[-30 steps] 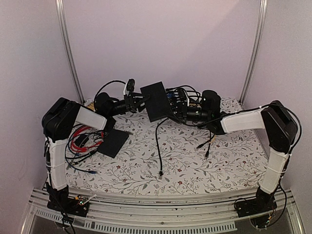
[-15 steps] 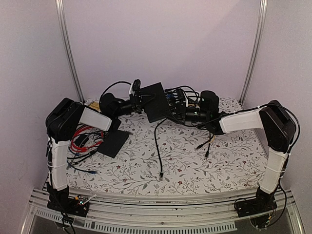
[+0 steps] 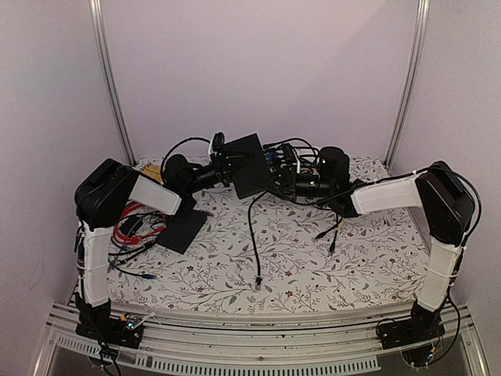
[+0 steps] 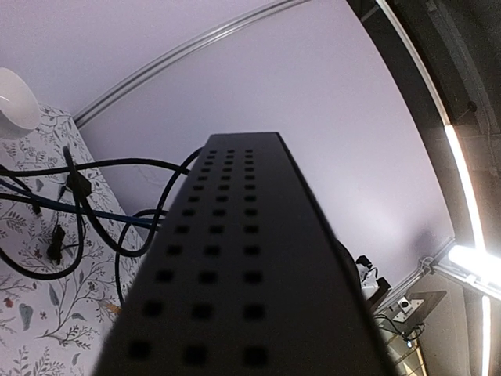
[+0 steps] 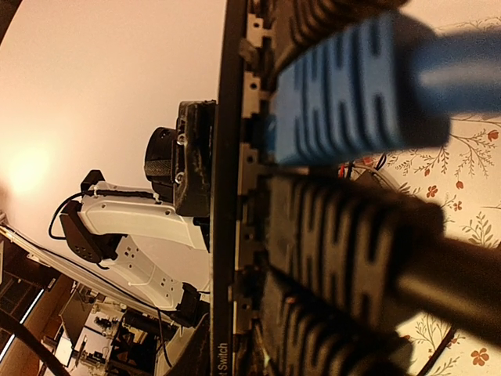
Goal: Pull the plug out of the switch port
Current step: Pass from the right arm to the left, then pull the connector from the switch port.
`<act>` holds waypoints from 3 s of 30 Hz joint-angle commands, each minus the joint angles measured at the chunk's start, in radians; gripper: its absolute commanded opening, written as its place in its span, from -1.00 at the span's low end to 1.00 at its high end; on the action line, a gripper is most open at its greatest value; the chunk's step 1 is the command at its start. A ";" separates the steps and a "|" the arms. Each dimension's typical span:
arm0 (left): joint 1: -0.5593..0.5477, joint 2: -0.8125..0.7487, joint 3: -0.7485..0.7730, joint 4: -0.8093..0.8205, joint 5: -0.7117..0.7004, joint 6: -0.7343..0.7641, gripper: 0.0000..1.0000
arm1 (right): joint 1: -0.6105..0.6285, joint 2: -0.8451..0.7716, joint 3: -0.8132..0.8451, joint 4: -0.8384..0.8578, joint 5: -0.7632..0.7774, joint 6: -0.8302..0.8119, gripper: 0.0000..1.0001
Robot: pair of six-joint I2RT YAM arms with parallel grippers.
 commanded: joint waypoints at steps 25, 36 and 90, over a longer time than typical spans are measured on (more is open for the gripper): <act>0.016 -0.048 -0.015 0.027 -0.035 0.006 -0.24 | 0.022 -0.048 -0.010 0.098 0.002 -0.068 -0.96; 0.016 -0.047 -0.010 0.051 -0.030 -0.011 -0.85 | 0.022 -0.043 -0.017 0.096 0.006 -0.066 -0.96; 0.048 -0.083 -0.075 0.129 -0.136 -0.073 -1.00 | 0.023 -0.239 -0.303 0.175 0.204 0.013 0.06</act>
